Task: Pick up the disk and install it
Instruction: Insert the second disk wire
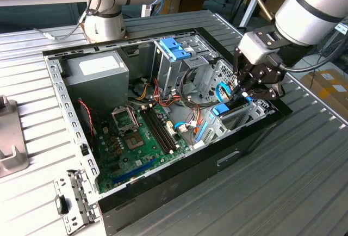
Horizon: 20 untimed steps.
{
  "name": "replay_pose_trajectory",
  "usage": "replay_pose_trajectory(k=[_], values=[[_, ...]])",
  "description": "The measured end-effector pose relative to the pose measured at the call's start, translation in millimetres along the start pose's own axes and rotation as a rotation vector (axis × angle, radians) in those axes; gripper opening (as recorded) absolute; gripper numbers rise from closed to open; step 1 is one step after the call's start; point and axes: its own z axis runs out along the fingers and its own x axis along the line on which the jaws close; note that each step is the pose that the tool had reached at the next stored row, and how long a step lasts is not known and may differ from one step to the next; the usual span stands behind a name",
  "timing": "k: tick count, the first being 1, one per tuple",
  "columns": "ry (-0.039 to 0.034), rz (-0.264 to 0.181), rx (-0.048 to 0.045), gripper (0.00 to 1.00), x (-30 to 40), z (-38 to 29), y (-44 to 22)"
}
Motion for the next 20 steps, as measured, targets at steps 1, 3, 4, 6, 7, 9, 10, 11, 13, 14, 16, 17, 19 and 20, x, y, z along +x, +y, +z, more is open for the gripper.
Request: replay_pose_trajectory(k=[1,3,4,6,7,9,10,11,13,14,16,17,19,20], values=[[-0.008,0.002,0.0,0.16,0.0,0.1,1.6],[-0.0182,0.007,0.0003,0.16,0.0,0.1,2.0],[-0.0182,0.007,0.0003,0.16,0.0,0.1,2.1],[-0.0181,0.007,0.0003,0.16,0.1,0.1,2.1],[-0.0181,0.007,0.0012,0.16,0.1,0.1,2.1],[-0.0195,0.001,0.0356,0.16,0.2,0.4,2.3],[-0.0201,-0.001,0.0495,0.16,0.2,0.4,2.5],[-0.0211,-0.005,0.0772,0.16,0.2,0.5,2.9],[-0.0222,-0.009,0.1061,0.16,0.2,0.6,3.2],[-0.0221,-0.01,0.1073,0.16,0.2,0.6,3.2],[-0.0223,-0.01,0.1082,0.16,0.2,0.6,3.4],[-0.0222,-0.009,0.1083,0.16,0.4,0.5,4.4],[-0.0222,-0.009,0.1082,0.16,0.7,0.5,6.8],[-0.0225,-0.01,0.1083,0.16,1.0,1.2,8.1]])
